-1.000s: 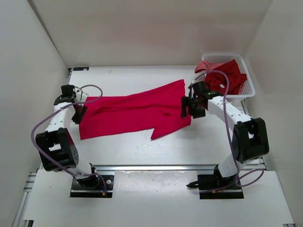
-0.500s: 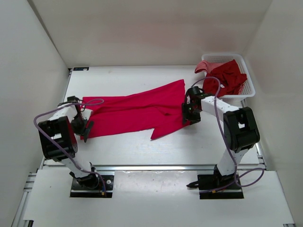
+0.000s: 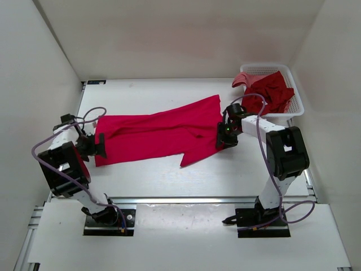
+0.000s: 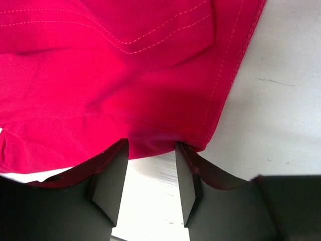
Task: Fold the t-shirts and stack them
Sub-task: Flatten out the tshirt
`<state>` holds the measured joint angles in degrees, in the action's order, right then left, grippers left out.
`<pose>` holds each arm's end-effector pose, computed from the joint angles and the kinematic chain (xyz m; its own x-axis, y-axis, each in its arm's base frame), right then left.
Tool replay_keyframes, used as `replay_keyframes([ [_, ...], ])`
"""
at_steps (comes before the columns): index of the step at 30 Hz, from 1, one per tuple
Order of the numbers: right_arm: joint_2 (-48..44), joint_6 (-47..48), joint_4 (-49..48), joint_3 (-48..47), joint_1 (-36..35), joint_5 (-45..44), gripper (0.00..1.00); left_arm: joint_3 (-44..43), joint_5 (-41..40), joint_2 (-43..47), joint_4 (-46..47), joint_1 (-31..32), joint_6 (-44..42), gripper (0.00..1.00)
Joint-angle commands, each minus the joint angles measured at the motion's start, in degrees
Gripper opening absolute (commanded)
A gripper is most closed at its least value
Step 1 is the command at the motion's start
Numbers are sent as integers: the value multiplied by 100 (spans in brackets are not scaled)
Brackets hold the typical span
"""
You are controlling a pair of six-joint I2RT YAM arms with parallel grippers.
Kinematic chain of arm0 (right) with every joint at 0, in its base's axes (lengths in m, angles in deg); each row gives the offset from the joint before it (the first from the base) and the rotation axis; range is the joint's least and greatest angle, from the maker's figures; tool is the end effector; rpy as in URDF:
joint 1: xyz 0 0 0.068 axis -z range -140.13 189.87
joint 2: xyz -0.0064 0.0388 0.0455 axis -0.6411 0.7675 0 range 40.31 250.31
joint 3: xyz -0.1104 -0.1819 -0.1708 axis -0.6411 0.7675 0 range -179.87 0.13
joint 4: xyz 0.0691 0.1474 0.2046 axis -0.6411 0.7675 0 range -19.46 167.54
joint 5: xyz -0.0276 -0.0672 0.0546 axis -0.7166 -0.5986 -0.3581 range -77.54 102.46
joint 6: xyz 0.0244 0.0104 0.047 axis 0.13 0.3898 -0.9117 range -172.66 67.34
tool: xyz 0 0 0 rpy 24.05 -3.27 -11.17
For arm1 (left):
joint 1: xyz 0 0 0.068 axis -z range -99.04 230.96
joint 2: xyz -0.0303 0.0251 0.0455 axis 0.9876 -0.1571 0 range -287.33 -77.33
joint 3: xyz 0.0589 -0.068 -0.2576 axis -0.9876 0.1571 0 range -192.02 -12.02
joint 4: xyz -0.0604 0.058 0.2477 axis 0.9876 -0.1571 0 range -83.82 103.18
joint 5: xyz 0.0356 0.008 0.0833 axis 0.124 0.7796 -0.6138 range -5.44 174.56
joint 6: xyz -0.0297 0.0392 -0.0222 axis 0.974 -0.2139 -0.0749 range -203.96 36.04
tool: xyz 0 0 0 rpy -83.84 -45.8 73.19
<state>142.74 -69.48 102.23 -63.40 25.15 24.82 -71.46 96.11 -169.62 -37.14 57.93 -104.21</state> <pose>0.3281 0.0941 0.1616 -0.9649 0.0387 -0.2598 -0.0396 0.9564 0.2894 0.2623 0.1036 0.1867 -0.9823 -0.0491 -0.1805 -0.0227 0.9891 -0.1453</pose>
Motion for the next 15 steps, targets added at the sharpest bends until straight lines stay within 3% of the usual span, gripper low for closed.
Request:
replay_keyframes([
  [1, -101, -76, -49, 148, 48, -40, 42, -59, 508, 413, 180, -124, 443, 99],
  [5, -39, -58, 66, 16, 66, -85, 45, 397, -828, 537, 593, 351, 688, 99],
  [8, -74, -23, 154, 25, 22, -269, 45, 626, -664, 502, 647, -86, 952, 99],
  [11, -74, 12, 154, 95, 4, -261, 45, 706, -296, 143, 638, -124, 944, 98],
  [15, -21, 47, 137, 60, -49, -225, 41, 662, -144, -96, 796, 184, 830, 81],
])
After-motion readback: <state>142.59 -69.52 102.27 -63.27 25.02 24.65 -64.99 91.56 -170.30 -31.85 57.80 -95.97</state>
